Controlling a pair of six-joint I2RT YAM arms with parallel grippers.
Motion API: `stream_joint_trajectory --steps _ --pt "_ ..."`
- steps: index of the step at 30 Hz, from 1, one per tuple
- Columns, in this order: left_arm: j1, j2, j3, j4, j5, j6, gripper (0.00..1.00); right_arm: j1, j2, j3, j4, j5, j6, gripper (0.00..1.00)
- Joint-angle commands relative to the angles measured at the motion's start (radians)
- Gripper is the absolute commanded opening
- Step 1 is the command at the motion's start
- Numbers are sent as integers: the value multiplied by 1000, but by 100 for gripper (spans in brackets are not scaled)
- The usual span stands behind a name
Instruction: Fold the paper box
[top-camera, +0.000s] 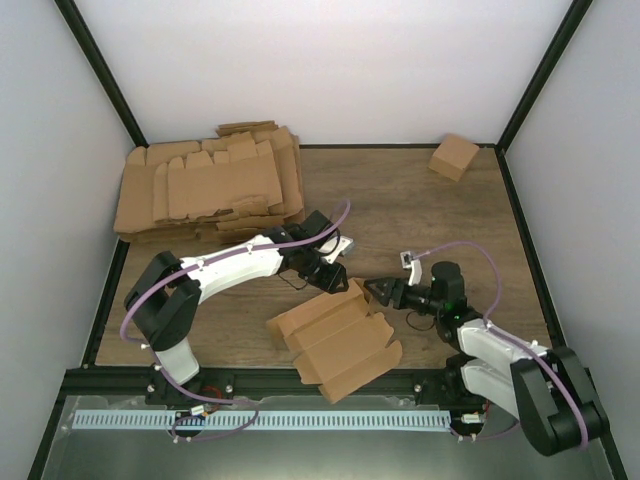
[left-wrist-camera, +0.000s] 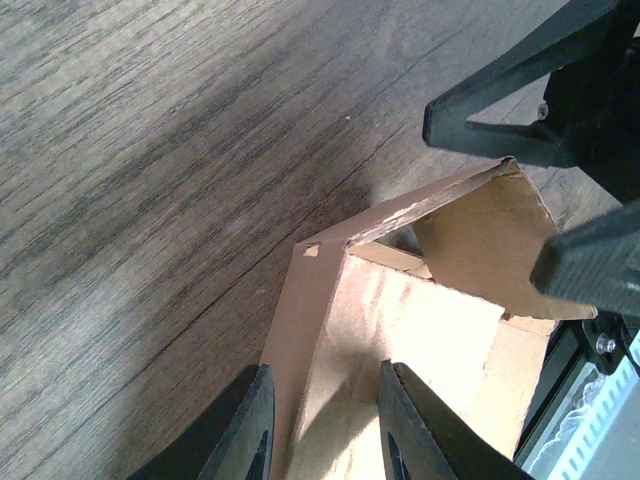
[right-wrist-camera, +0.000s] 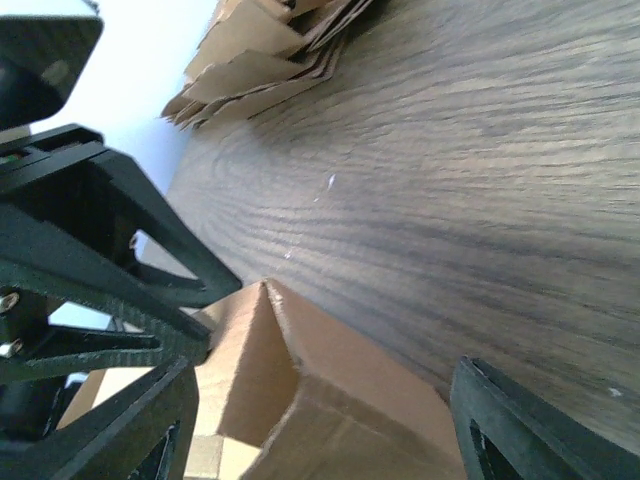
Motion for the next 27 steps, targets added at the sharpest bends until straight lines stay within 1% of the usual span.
stream_joint_trajectory --steps 1,5,8,11,14,18,23,27 --pt "-5 -4 10 -10 -12 -1 32 -8 34 18 139 -137 5 72" --pt "-5 -4 12 -10 -9 4 32 -6 27 -34 172 -171 -5 69" --pt "-4 0 11 -11 -8 6 32 2 31 -61 189 -190 -1 64" --pt "-5 1 12 -12 -8 9 32 17 18 -86 206 -194 3 63" --pt "-4 0 13 -14 -8 11 31 35 -28 -97 179 -164 -18 63" --pt "-4 1 14 -33 -16 33 32 91 -116 -98 88 -81 -78 63" --pt "-2 -1 25 -64 -16 68 32 111 -169 -130 90 -43 -88 63" --pt "-3 1 30 -71 -7 76 32 131 -175 -139 98 -22 -91 61"
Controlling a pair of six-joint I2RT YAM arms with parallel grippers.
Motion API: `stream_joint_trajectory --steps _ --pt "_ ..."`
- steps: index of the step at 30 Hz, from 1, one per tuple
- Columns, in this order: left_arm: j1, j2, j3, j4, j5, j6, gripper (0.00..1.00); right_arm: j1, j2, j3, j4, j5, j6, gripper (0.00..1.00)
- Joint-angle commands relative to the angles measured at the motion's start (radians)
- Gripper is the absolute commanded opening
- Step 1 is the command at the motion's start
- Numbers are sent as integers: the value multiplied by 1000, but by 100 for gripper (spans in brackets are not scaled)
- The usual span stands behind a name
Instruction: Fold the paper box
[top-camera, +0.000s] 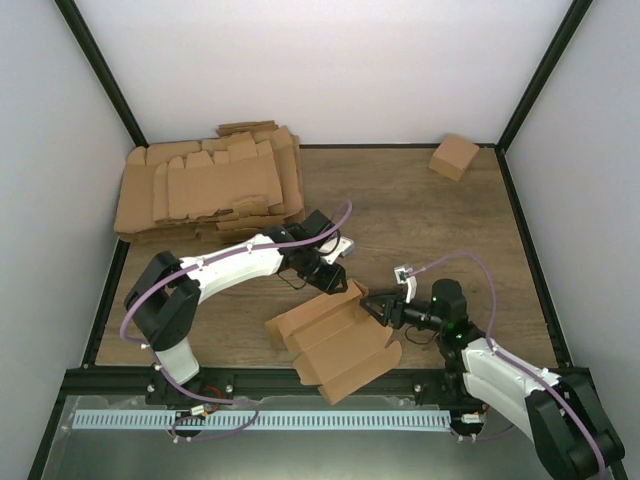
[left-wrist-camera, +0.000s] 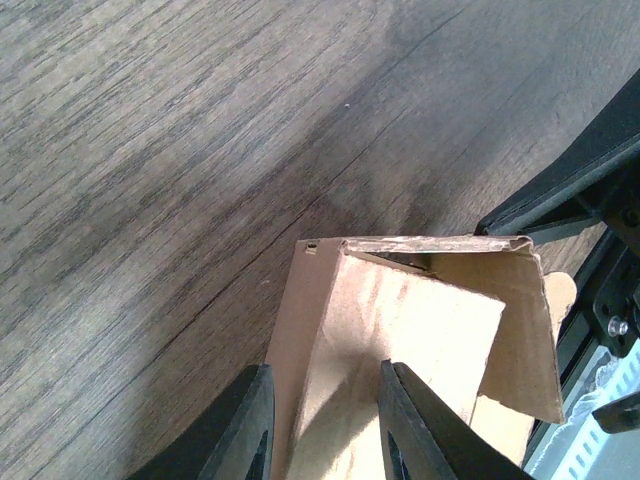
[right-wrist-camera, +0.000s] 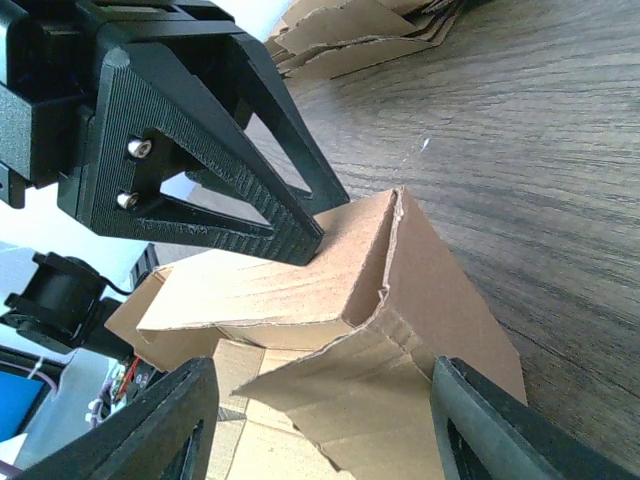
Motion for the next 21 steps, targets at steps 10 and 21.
stream_joint_trajectory --steps 10,21 --pt "2 1 16 -26 22 32 32 53 -13 -17 0 79 -38 58" --pt "35 -2 10 -8 74 31 32 92 8 -13 3 141 -43 48"
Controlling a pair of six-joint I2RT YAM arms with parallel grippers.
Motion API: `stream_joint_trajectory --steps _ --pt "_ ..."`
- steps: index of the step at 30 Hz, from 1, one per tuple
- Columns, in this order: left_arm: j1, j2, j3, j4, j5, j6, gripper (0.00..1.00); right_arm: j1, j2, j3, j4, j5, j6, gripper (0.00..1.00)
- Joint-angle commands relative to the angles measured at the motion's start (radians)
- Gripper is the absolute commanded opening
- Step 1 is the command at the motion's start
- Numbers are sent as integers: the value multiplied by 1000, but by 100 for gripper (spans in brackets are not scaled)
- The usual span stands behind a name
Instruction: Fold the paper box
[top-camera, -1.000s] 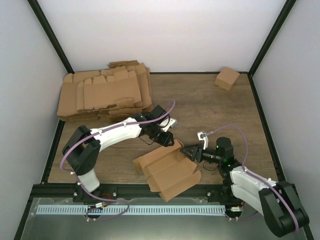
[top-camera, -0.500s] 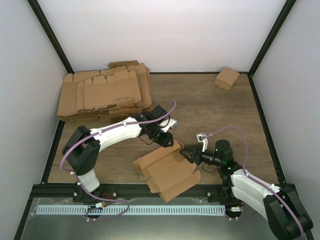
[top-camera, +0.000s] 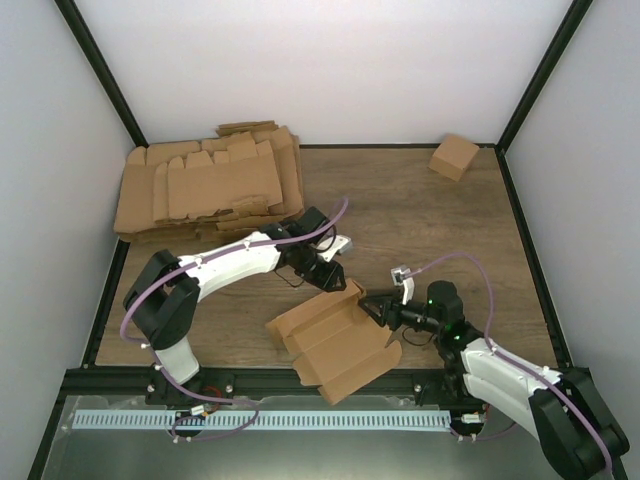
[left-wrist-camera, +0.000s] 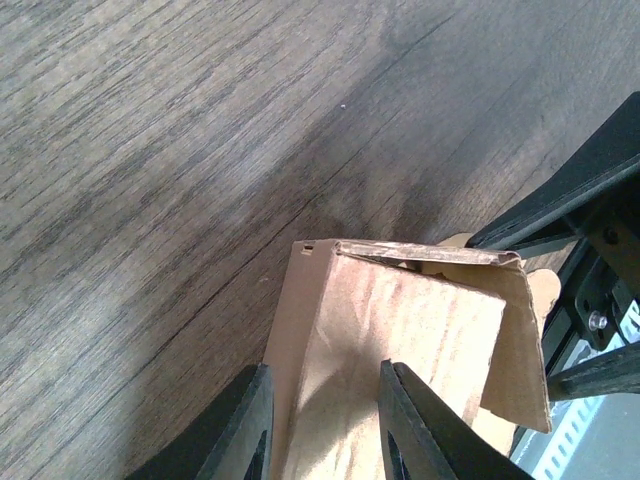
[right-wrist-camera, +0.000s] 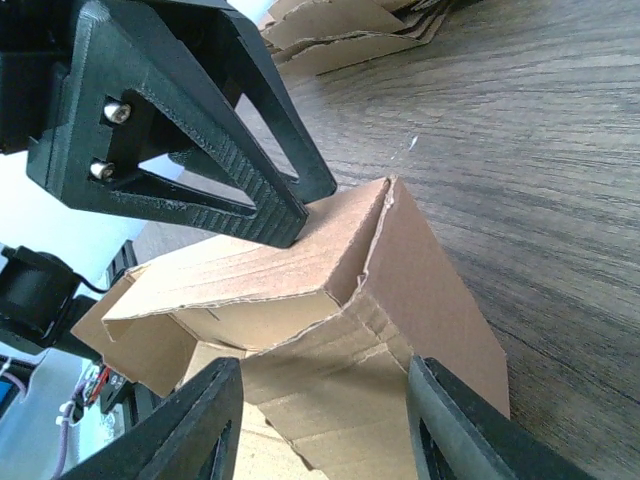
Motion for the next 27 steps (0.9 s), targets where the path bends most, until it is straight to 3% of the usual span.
stream_joint_trajectory --steps 1,16,27 --pt "8 -1 9 -2 25 18 32 30 12 -13 9 51 -20 47" --pt "19 18 32 -15 50 35 32 110 53 -1 -1 240 -9 33" --pt "19 23 34 -23 41 39 32 144 97 10 25 345 3 50"
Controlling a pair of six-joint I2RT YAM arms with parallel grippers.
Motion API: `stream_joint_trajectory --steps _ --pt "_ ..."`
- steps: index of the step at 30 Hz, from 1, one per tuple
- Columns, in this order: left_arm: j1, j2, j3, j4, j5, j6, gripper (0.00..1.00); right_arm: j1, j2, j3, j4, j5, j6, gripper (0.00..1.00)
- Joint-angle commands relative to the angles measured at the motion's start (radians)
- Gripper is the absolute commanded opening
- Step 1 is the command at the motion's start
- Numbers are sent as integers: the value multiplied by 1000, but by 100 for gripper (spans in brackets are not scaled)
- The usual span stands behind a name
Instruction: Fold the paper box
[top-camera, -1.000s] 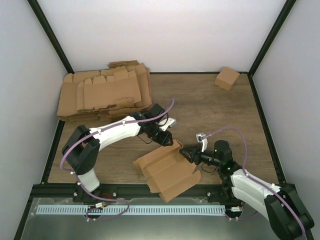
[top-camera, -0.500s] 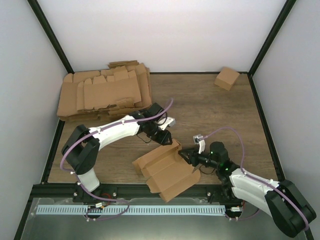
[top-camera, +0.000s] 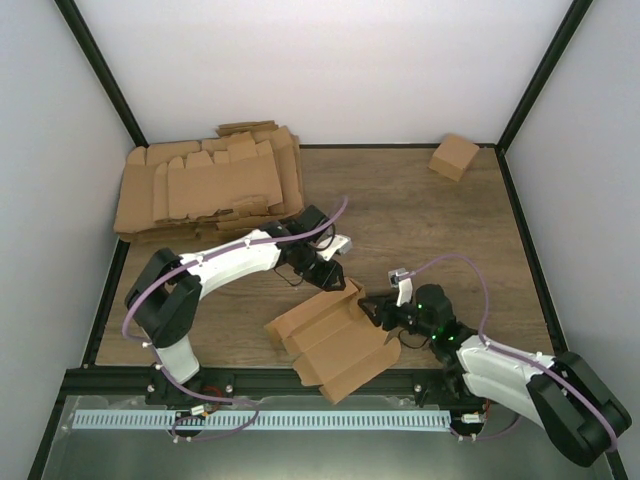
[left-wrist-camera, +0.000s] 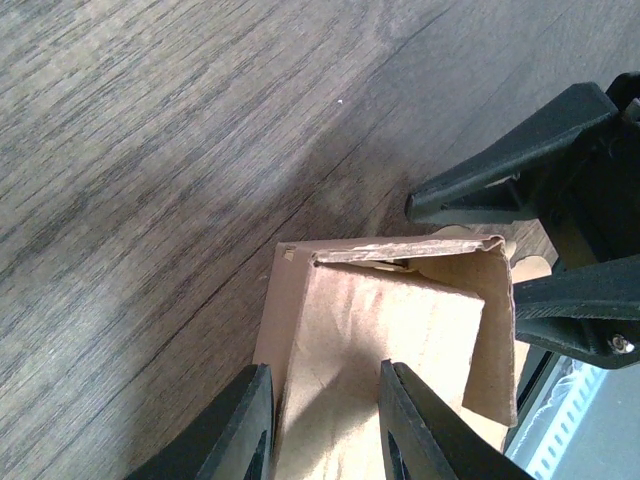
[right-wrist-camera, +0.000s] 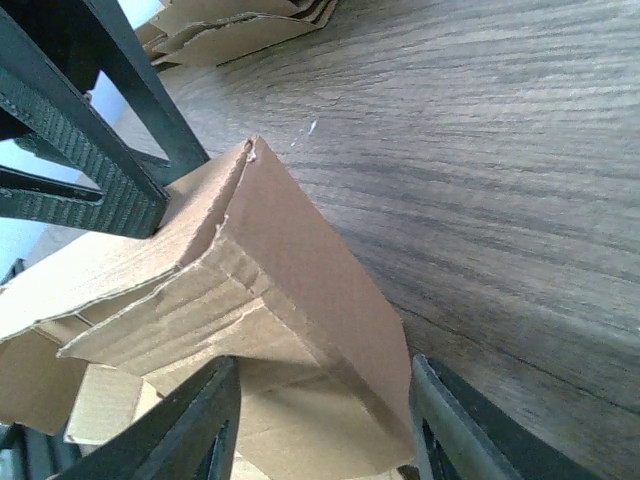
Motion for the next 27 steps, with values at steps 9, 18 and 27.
stream_joint_trajectory --steps 9,18,27 --pt "7 4 29 0 41 14 36 113 116 61 61 148 -72 56" --pt "28 0 9 23 97 13 37 138 200 96 125 146 -165 56" --pt "47 9 -4 41 124 7 37 223 290 107 245 264 -201 54"
